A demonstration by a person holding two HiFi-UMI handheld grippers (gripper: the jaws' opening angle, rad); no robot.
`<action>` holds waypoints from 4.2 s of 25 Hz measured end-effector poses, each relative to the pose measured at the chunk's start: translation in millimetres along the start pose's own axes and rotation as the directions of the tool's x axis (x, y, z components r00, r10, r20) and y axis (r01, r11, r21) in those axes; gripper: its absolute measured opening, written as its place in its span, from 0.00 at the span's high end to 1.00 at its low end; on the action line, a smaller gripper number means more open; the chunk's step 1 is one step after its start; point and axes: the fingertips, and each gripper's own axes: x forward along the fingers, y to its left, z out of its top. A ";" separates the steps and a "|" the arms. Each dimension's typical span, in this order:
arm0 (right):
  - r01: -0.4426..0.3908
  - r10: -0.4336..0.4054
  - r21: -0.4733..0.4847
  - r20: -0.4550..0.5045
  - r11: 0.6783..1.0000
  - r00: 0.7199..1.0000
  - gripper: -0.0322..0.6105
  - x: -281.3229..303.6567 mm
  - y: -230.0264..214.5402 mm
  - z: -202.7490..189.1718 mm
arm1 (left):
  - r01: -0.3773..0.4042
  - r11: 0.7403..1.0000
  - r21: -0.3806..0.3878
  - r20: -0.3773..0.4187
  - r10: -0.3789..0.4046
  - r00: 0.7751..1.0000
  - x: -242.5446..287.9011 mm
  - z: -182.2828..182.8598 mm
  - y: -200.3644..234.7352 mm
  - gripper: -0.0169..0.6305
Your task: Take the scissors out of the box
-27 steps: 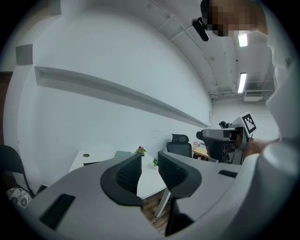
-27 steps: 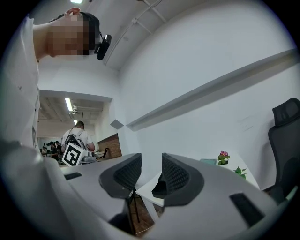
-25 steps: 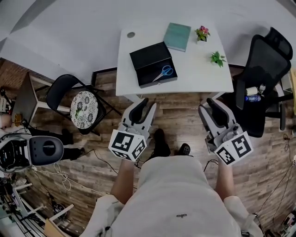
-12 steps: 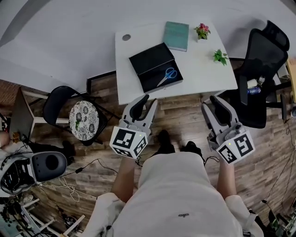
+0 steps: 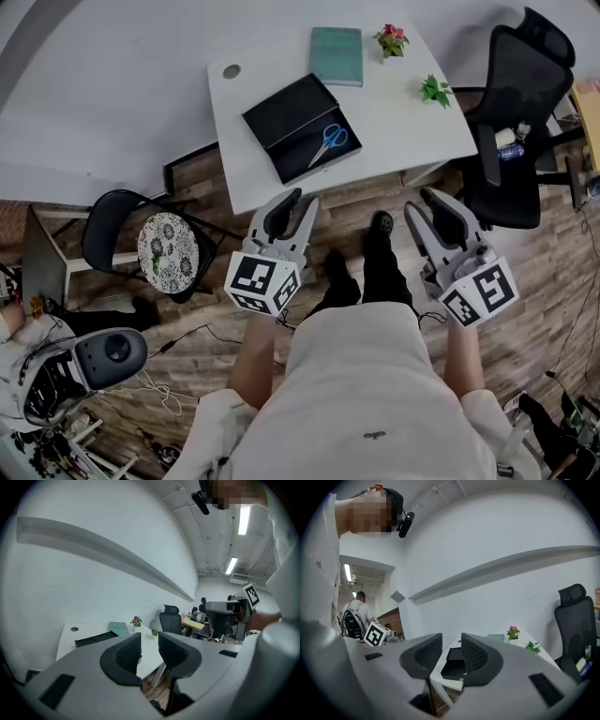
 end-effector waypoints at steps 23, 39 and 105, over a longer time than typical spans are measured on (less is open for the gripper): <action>-0.088 0.090 0.038 -0.043 0.995 0.995 0.76 102.6 -113.0 21.3 | -0.068 0.998 0.009 -0.188 0.069 0.980 122.4 -13.2 56.8 0.78; -0.207 0.220 0.135 -0.089 0.969 0.971 0.76 156.9 -184.4 10.2 | -0.112 0.990 0.085 -0.402 0.137 0.905 204.0 -57.1 71.9 0.78; -0.175 0.229 0.186 -0.322 0.967 0.919 0.79 171.3 -195.4 -65.6 | 0.122 0.972 0.202 -0.780 0.084 0.619 286.6 -208.0 114.6 0.83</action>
